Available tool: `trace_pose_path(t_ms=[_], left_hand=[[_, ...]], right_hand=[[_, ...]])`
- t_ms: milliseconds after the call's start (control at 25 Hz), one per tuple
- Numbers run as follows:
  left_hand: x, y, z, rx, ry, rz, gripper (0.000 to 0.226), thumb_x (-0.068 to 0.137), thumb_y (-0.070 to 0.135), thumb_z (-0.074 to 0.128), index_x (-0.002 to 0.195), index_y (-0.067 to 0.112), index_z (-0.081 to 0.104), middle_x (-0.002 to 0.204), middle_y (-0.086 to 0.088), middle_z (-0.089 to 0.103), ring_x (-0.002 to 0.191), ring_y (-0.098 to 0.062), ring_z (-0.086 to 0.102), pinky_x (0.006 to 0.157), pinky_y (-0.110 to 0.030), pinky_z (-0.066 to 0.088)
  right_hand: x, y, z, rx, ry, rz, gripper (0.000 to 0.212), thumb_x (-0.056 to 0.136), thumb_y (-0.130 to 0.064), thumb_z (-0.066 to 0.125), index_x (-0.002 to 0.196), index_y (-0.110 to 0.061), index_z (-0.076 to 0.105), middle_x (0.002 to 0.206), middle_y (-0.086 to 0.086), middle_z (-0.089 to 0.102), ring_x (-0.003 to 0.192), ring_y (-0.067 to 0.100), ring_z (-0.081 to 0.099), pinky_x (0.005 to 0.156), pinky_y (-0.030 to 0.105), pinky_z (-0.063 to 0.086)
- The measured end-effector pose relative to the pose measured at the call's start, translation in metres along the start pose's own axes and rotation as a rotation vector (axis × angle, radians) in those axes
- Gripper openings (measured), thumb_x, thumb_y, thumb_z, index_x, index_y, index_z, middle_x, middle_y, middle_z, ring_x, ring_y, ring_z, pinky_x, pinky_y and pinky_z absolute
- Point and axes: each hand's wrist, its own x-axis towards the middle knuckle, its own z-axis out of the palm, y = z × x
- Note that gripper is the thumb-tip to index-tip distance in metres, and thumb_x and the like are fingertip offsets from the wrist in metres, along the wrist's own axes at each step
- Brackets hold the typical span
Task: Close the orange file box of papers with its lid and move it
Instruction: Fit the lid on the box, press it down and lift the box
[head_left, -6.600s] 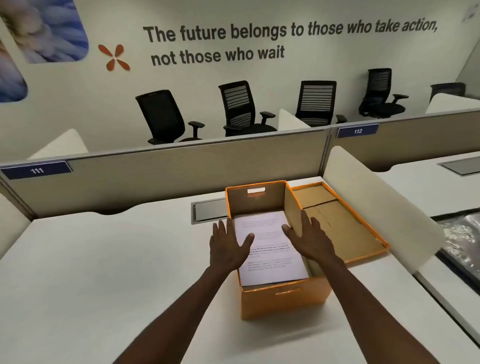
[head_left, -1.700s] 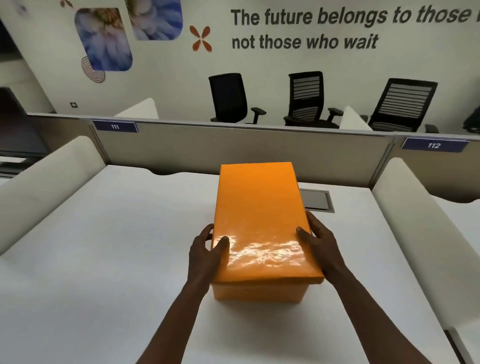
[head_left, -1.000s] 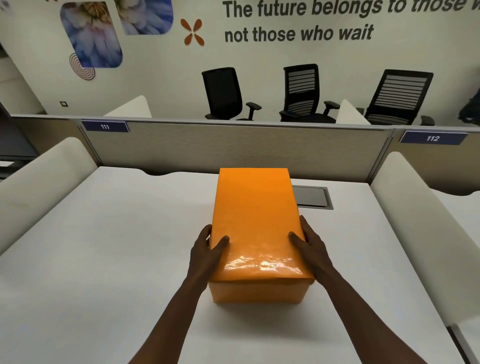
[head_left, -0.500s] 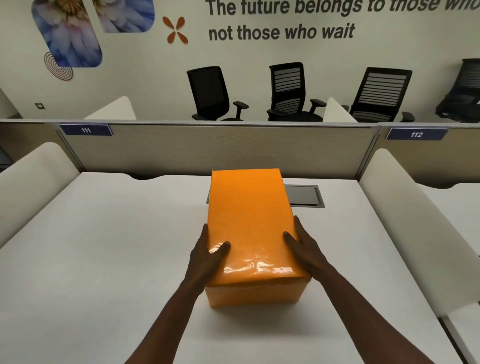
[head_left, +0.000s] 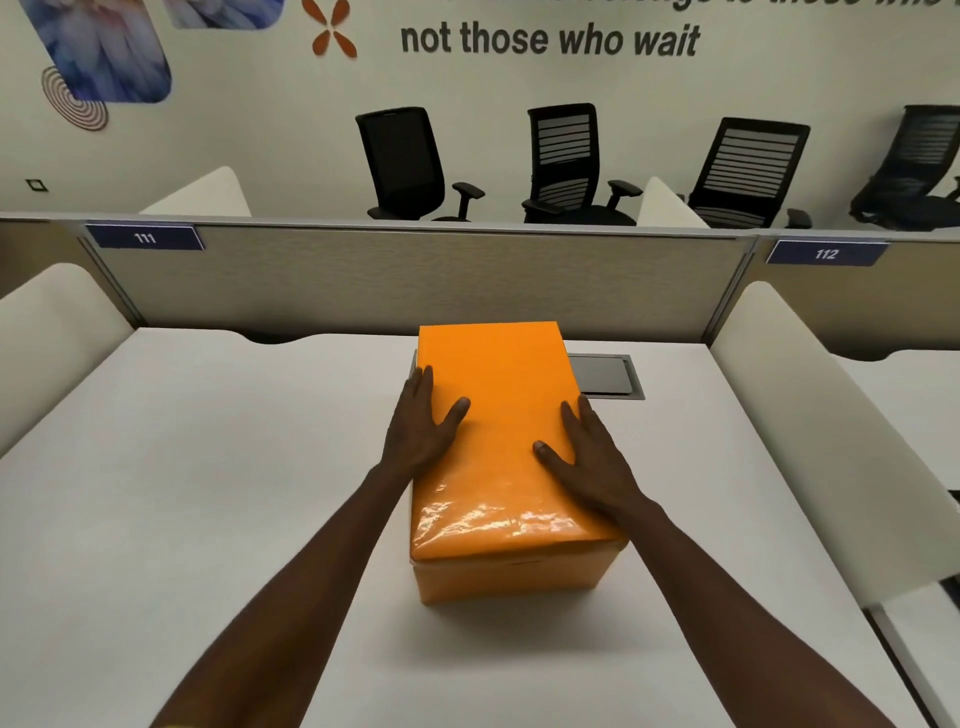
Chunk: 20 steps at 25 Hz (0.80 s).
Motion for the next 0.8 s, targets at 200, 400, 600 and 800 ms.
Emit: trace_pose_path(t_ms=[200,400,600,800], left_hand=[[0.043,-0.003,0.011,0.149,-0.094,0.013,0.088,0.100,0.059,0.044,0.162,0.006,0.011,0.172,-0.013,0.003,0.160,-0.029,0.004,0.126,-0.048,0.017],[0.047,-0.012,0.016,0.224,-0.100,-0.001,0.091,0.098,0.064,0.040,0.163,0.008,0.008,0.173,-0.010,0.000,0.160,-0.028,0.002,0.126,-0.049,0.018],[0.040,-0.004,0.004,0.158,-0.176,-0.026,0.097,0.096,0.063,0.047,0.163,0.009,0.000,0.173,-0.007,-0.010,0.160,-0.027,-0.007,0.127,-0.050,0.010],[-0.007,-0.006,-0.008,-0.248,-0.069,-0.140,0.099,0.089,0.066,0.057,0.163,0.023,0.007,0.172,-0.005,0.013,0.157,-0.032,0.021,0.122,-0.054,0.025]], right_hand=[[0.001,0.008,0.009,-0.086,0.006,0.021,0.089,0.091,-0.073,0.034,0.158,-0.029,-0.005,0.167,-0.006,-0.013,0.154,0.020,0.003,0.119,0.047,0.021],[0.006,0.008,0.012,-0.121,0.014,0.038,0.091,0.088,-0.078,0.031,0.159,-0.031,-0.002,0.167,-0.007,-0.012,0.153,0.021,0.007,0.118,0.048,0.025],[0.002,0.004,0.001,-0.019,-0.037,0.014,0.090,0.091,-0.070,0.041,0.159,-0.030,-0.003,0.167,-0.006,-0.011,0.153,0.023,0.010,0.119,0.048,0.022],[-0.037,0.016,-0.008,0.288,0.060,0.180,0.092,0.085,-0.068,0.050,0.158,-0.035,0.005,0.166,-0.001,0.015,0.147,0.030,0.030,0.113,0.050,0.031]])
